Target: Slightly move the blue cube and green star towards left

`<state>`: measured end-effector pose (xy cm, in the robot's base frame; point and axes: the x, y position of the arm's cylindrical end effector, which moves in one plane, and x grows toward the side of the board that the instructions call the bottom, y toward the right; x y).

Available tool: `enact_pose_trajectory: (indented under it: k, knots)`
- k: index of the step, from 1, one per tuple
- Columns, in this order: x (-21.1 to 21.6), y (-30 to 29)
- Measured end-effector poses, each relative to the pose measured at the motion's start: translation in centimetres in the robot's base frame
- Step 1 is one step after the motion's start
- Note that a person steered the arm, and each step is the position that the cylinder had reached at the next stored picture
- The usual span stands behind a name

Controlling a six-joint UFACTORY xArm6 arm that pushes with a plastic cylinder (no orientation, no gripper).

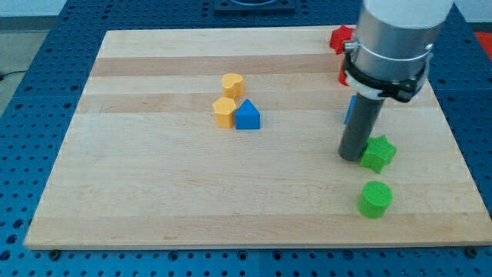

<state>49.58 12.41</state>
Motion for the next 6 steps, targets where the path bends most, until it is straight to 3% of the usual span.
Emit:
enact_pose_trajectory:
  k: [2,3,4,6]
  knots:
    - [-4.3,6.4]
    - [-5.7,4.9]
    - [-6.2,7.0]
    - [-2.7,16.5]
